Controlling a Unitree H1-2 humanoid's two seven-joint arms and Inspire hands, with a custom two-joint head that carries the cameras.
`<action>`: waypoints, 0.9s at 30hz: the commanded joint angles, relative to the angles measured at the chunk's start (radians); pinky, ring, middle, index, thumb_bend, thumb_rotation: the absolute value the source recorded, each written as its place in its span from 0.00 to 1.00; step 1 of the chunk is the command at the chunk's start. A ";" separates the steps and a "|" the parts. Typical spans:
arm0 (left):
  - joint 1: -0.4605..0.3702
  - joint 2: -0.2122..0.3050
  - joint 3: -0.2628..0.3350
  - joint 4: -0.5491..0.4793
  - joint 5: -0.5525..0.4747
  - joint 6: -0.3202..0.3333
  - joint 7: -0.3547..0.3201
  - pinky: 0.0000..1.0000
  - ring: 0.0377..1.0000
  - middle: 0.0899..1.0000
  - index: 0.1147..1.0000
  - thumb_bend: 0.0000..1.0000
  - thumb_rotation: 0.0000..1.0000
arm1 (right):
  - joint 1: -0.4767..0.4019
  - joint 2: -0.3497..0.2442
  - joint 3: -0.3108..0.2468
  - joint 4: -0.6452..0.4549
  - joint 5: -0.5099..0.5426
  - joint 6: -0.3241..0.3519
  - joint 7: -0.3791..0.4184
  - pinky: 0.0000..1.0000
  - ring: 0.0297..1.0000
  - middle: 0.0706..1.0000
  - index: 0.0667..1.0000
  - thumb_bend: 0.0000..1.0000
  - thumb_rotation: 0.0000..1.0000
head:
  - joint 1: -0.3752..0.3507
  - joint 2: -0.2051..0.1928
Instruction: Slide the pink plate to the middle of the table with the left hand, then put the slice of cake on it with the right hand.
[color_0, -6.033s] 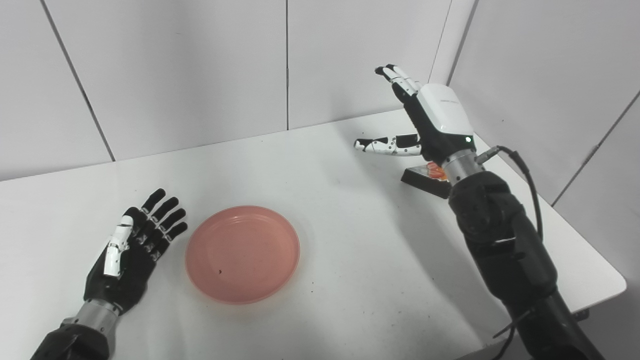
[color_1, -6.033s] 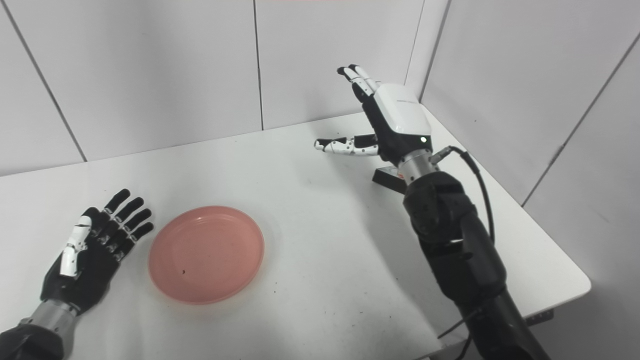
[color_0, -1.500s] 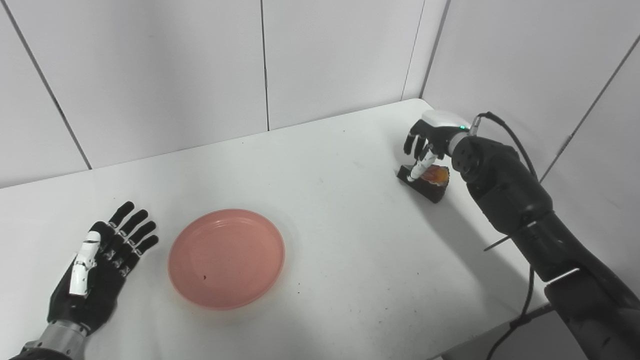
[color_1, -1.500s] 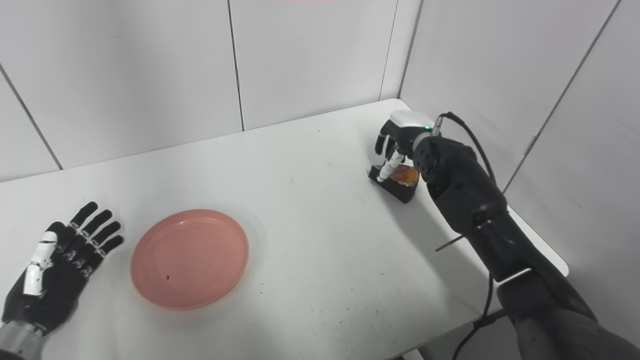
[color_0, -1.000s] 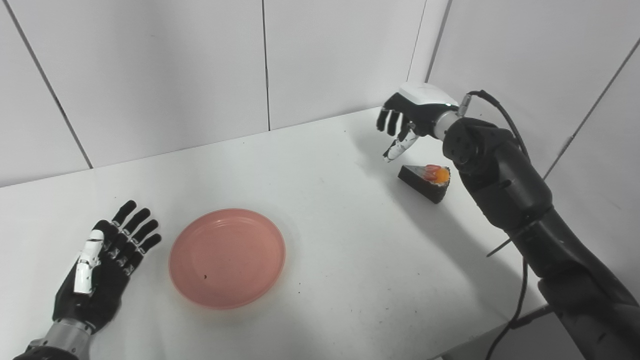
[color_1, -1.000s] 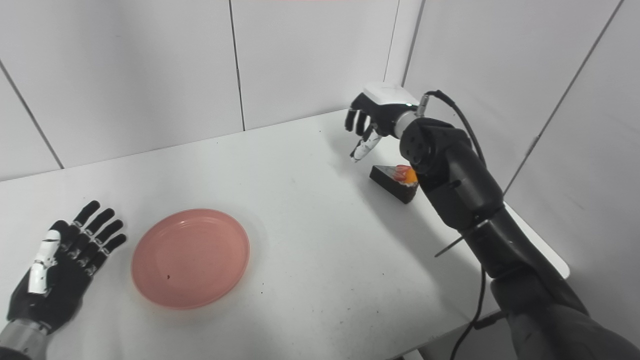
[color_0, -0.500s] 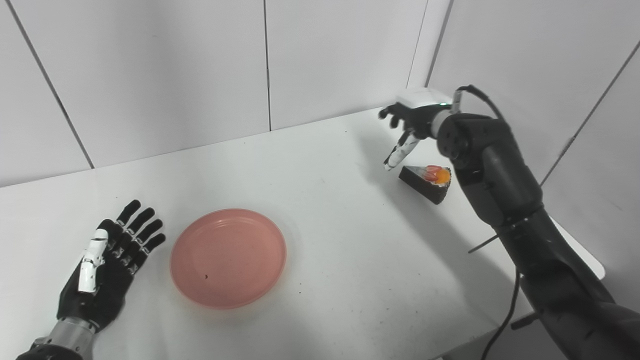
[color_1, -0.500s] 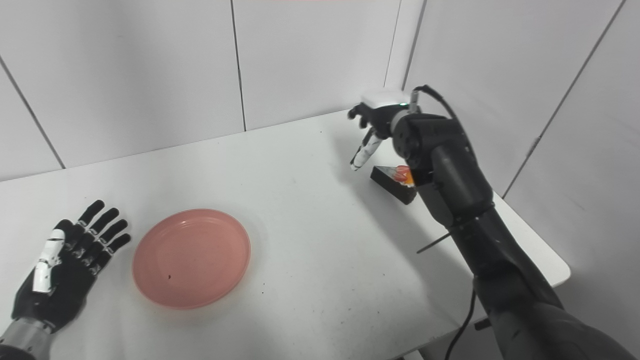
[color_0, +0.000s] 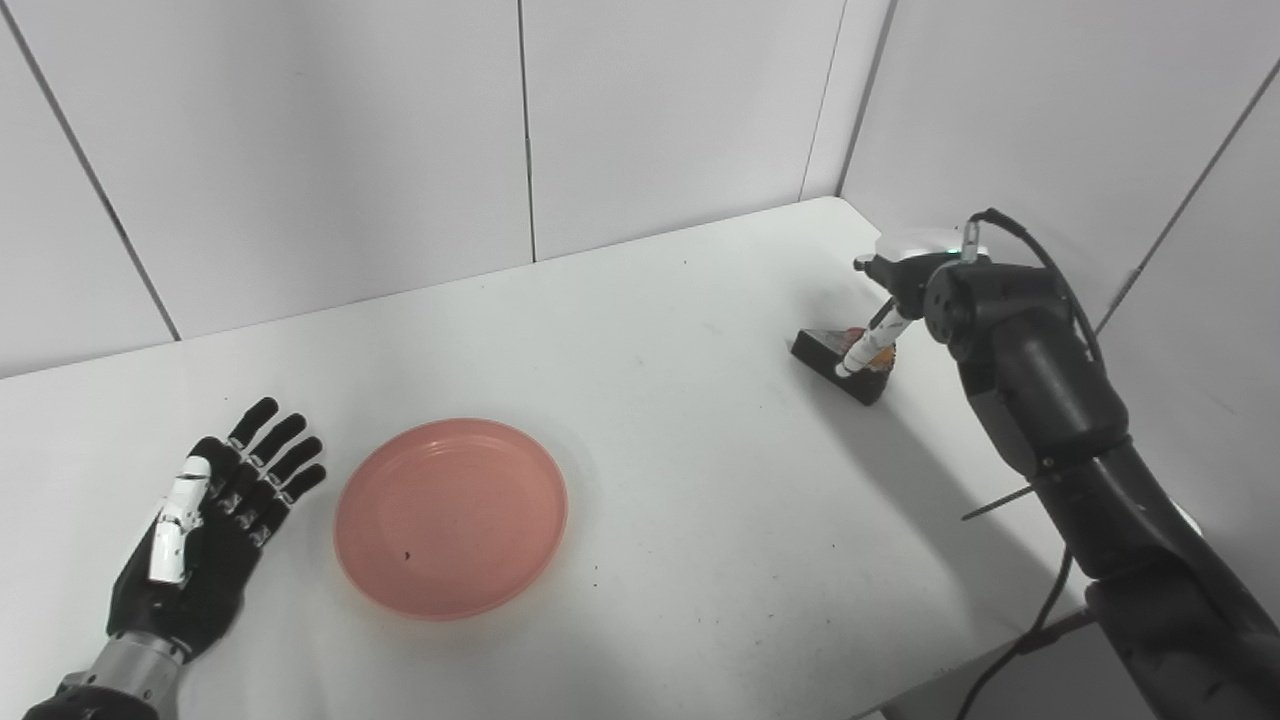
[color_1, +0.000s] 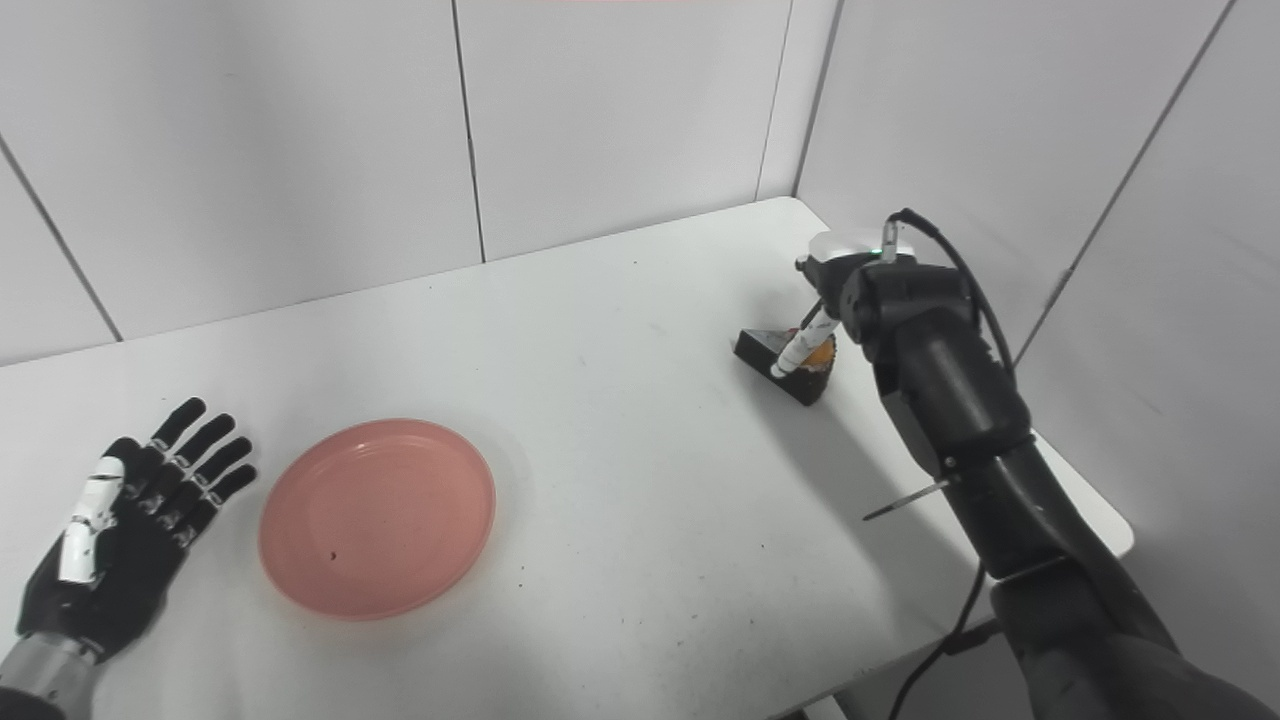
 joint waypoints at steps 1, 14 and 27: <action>0.048 0.010 -0.011 0.040 0.031 0.063 0.026 0.89 0.89 0.91 0.90 0.47 0.92 | -0.024 -0.014 -0.006 -0.011 -0.022 0.009 -0.028 0.71 0.94 0.99 0.96 0.99 0.47 | -0.003 0.000; 0.049 0.019 -0.006 0.026 0.025 0.080 0.029 0.89 0.89 0.90 0.90 0.46 0.92 | 0.006 0.029 -0.041 0.092 0.003 0.009 -0.095 0.69 0.88 0.97 0.91 0.98 0.44 | -0.012 0.008; 0.046 0.026 -0.006 0.041 0.027 0.071 0.022 0.89 0.89 0.91 0.90 0.47 0.92 | 0.002 0.008 0.003 0.192 0.110 0.009 -0.206 0.78 0.92 0.96 0.88 0.95 0.37 | -0.013 0.017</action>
